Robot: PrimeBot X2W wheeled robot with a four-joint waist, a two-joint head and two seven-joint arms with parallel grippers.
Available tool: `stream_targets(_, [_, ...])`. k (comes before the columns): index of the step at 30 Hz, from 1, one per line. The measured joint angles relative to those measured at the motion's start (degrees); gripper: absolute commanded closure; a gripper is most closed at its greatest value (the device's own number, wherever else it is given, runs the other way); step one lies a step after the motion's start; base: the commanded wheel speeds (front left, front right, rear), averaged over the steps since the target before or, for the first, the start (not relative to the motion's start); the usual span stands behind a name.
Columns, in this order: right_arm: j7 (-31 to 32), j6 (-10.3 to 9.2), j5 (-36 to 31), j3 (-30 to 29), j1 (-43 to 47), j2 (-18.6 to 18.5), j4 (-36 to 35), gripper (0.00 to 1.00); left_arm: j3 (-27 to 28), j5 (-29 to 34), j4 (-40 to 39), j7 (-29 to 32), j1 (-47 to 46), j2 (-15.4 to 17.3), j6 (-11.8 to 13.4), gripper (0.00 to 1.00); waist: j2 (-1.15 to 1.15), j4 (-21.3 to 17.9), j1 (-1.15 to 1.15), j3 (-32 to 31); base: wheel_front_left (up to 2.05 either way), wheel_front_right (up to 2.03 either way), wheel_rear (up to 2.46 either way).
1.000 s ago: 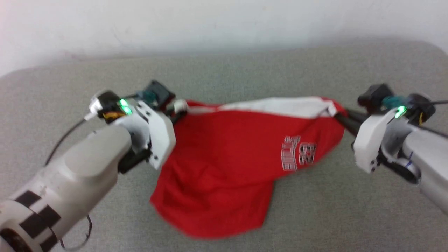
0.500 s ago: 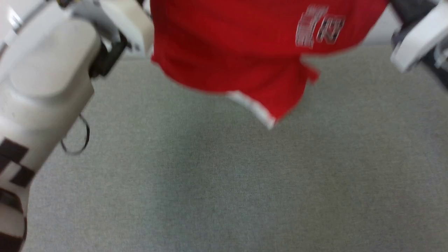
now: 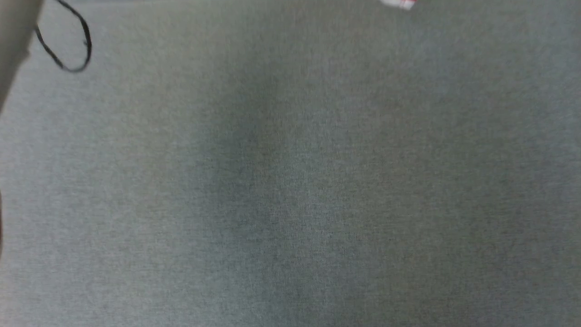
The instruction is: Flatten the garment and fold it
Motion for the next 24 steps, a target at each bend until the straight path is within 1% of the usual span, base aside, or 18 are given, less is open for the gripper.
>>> stream_targets(5, [-1.0, 0.00, -2.0, -0.3, -3.5, 1.1, 1.7, 1.00, 3.7, 2.6, -0.7, 0.0, -1.2, -0.6, 0.3, 1.00, 0.00, -0.1, 0.00, 4.8, 0.00, 0.00, 0.00])
stream_targets(8, [-2.2, -0.01, -2.1, -0.3, -3.4, 1.7, 2.6, 1.00, 5.8, 3.5, -1.1, 0.0, -0.3, -0.7, 0.3, 1.00, 0.00, -0.2, 0.00, 7.2, 0.00, 0.00, 0.00])
stream_targets(11, [-3.2, 0.00, -2.0, 0.2, -1.7, 2.2, 3.5, 1.00, 7.4, 4.5, -1.2, 0.0, 3.0, -0.6, 0.2, 1.00, 0.00, -0.3, 0.00, 8.7, 0.00, 0.00, 0.00])
stream_targets(14, [-4.3, 0.00, -2.0, 1.8, 2.7, 2.5, 3.9, 1.00, 8.7, 5.4, -1.9, 0.0, 8.2, -0.6, -0.4, 1.00, 0.00, -0.4, 0.00, 8.7, 0.00, 0.00, 0.00])
stream_targets(18, [-5.7, 0.00, -1.3, 4.8, 9.8, 2.3, 2.8, 1.00, 10.5, 6.7, -4.5, 0.0, 16.6, -0.5, -0.9, 1.00, 0.00, -0.4, -0.02, 7.0, 0.00, 0.00, 0.00])
stream_targets(22, [-6.6, 0.00, -0.5, 8.8, 18.4, 1.5, -1.3, 1.00, 13.3, 7.5, -9.3, 0.0, 28.7, 0.0, -0.7, 1.00, 0.00, -0.5, -0.03, 4.3, 0.00, 0.00, 0.00])
stream_targets(24, [-6.6, 0.00, 0.2, 10.4, 23.1, 0.6, -4.0, 1.00, 14.4, 8.2, -11.9, 0.0, 35.8, 0.7, 0.0, 1.00, 0.00, -0.6, -0.03, 2.8, 0.00, 0.00, 0.00])
